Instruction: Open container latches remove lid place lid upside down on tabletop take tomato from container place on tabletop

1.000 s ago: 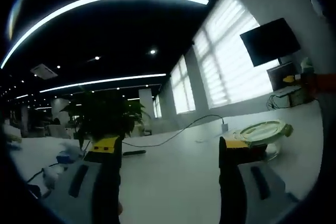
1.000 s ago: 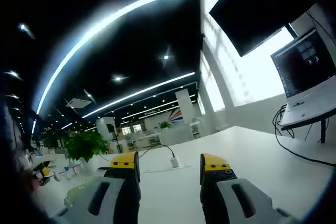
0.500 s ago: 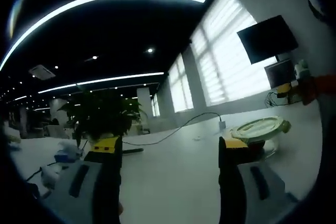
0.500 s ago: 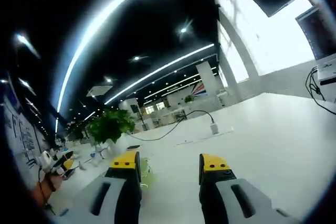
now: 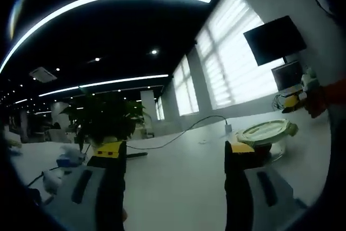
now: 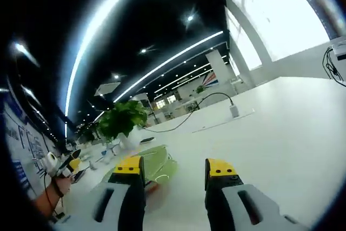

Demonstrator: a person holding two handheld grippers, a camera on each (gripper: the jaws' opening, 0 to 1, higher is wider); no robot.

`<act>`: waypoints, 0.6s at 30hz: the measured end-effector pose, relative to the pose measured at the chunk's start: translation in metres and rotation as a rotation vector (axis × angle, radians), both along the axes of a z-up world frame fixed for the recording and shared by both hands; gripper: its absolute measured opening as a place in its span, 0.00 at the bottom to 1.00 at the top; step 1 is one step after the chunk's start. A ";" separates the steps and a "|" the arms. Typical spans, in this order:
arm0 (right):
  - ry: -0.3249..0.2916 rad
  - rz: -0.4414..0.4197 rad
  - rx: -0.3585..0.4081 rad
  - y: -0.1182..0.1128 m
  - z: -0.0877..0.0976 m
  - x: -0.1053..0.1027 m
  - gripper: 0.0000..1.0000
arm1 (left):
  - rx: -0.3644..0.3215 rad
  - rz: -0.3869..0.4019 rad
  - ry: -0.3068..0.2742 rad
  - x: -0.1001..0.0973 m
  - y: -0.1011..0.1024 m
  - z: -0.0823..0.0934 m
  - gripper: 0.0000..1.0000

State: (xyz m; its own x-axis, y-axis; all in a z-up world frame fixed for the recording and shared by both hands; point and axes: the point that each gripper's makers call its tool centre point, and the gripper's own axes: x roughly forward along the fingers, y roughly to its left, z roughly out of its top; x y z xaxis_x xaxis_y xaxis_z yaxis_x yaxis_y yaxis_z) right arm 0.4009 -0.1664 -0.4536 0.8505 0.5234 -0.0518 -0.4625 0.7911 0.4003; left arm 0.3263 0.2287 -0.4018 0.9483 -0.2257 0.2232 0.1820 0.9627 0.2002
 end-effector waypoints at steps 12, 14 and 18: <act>0.084 0.049 0.072 0.033 -0.017 0.001 0.35 | 0.016 0.010 0.002 -0.002 0.004 -0.002 0.70; 0.102 0.054 0.077 0.039 -0.022 0.002 0.35 | 0.019 0.009 0.006 -0.003 0.004 -0.004 0.70; 0.143 0.056 0.133 0.046 -0.028 0.001 0.34 | 0.040 0.013 0.009 -0.003 0.004 -0.004 0.70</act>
